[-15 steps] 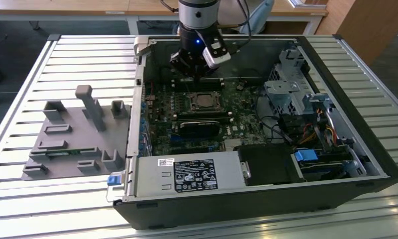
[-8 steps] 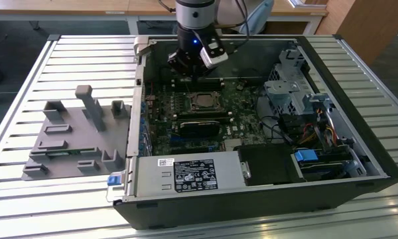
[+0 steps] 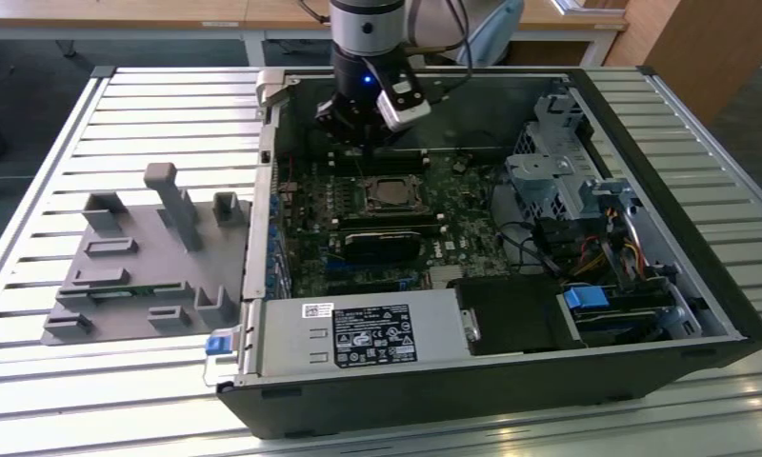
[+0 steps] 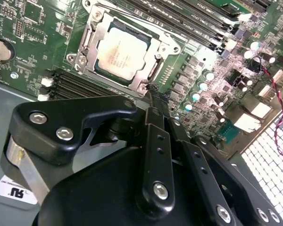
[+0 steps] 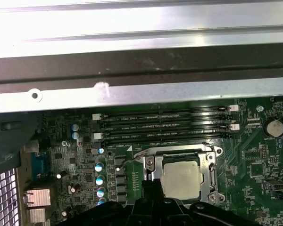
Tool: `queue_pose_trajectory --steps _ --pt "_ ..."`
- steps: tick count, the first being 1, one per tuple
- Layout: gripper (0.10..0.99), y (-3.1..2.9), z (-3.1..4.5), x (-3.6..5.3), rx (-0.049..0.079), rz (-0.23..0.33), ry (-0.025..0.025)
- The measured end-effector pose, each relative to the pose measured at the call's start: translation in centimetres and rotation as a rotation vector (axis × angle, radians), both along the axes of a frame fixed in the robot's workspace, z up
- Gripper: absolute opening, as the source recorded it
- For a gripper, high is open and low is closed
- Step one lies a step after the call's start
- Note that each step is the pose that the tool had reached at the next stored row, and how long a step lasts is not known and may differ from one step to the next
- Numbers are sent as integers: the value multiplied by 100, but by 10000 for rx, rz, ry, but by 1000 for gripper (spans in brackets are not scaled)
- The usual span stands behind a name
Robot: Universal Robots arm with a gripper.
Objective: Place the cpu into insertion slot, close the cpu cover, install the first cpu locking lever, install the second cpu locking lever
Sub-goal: 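Install the first cpu locking lever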
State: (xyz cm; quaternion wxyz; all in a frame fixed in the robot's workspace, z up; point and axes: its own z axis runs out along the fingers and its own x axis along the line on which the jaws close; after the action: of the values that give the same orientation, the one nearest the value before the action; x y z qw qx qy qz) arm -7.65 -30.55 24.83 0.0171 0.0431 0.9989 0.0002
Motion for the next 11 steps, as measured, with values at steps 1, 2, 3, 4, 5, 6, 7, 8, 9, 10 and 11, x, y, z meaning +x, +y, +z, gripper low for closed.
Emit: queue_pose_trajectory --steps 1,2,3,4,5,6,7,8,9,10,11 --pt "106 0 0 -5 0 0 0" --pt "106 0 0 -15 -1 0 1" --pt "106 0 0 -23 0 0 0" --pt "106 0 0 -33 -1 0 0" --pt "106 0 0 -40 0 0 0" --pt "106 0 0 -48 0 0 0" --pt "106 0 0 -56 -1 0 0" --pt "106 0 0 -63 -1 0 0" --pt "106 0 0 -69 -1 0 0" --pt "106 0 0 -77 0 0 0" --pt "106 0 0 -85 0 0 0"
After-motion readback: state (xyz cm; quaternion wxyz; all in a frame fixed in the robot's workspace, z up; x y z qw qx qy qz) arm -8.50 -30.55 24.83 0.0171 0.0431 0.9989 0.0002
